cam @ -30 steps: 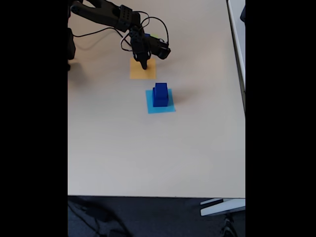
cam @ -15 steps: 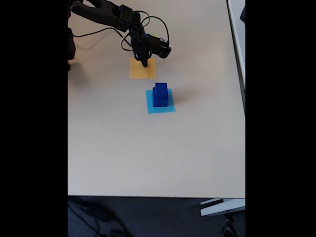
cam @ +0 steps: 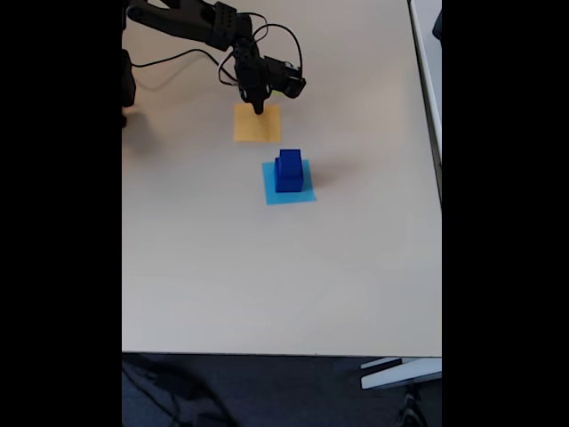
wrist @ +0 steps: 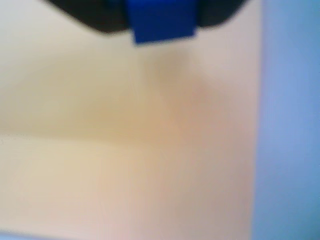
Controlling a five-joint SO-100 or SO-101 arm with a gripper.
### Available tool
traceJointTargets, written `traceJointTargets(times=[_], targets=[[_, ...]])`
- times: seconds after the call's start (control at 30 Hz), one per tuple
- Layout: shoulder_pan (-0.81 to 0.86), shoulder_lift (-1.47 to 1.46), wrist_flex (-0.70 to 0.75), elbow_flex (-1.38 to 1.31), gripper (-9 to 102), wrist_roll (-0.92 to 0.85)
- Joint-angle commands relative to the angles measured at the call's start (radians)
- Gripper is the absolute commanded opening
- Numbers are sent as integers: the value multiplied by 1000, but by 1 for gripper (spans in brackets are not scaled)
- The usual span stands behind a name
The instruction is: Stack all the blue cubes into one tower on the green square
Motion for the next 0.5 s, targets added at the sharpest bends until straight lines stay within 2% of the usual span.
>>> traceJointTargets(times=[0.0,0.23,0.3,0.47], targets=[[-5,124,12,-60,2,-11],[5,124,172,-331,2,5],[-8,103,236,-420,2,75],[-61,66,253,-474,2,233]])
